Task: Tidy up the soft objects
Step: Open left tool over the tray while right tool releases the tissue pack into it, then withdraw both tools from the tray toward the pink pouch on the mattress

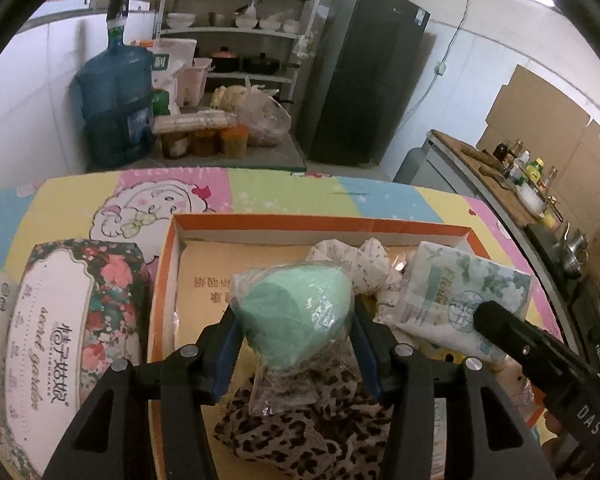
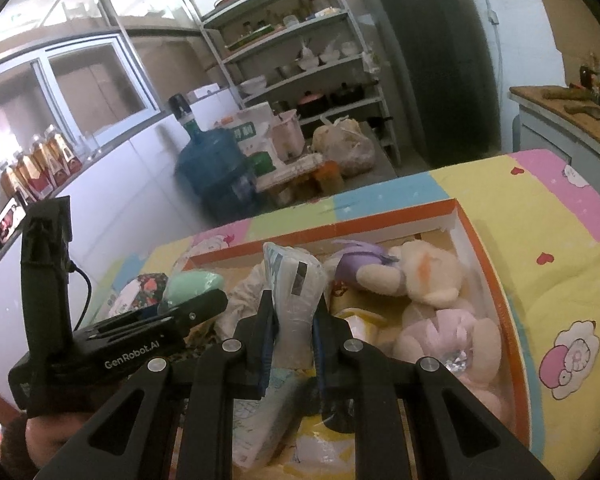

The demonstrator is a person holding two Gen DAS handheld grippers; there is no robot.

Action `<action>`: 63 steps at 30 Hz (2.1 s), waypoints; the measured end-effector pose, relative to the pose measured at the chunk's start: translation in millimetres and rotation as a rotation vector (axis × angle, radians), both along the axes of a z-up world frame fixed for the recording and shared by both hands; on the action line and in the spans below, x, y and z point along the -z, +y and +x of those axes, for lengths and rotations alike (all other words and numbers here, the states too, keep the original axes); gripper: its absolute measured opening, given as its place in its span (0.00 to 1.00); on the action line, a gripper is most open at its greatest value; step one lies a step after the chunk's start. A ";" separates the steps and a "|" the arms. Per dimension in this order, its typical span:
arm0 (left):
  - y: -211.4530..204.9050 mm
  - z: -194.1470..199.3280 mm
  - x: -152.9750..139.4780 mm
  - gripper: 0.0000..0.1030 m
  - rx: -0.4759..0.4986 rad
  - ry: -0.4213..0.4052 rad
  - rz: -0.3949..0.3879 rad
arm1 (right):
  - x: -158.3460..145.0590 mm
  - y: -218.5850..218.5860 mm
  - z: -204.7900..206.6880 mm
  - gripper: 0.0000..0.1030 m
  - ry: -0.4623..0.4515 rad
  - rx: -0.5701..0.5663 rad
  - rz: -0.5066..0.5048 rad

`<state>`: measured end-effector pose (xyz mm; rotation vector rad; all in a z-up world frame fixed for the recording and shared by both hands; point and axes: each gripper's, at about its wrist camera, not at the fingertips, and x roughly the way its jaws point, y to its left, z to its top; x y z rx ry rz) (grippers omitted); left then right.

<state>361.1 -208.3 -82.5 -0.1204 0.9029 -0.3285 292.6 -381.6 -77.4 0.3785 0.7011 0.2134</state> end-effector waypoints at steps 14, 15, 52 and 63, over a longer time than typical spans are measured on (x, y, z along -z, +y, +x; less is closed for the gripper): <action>-4.1 -9.7 -9.3 0.80 0.024 -0.048 -0.020 | 3.9 -10.4 -1.6 0.43 0.014 0.035 0.032; -4.2 -12.6 -11.6 0.80 0.027 -0.059 -0.022 | 3.4 -11.3 -2.8 0.43 0.010 0.038 0.032; 76.5 -130.3 -111.5 0.81 0.029 -0.427 -0.061 | -62.5 34.6 -98.6 0.59 -0.168 0.070 -0.033; 171.7 -183.6 -121.4 0.81 -0.123 -0.513 -0.011 | -74.9 116.3 -144.5 0.71 -0.227 -0.048 -0.019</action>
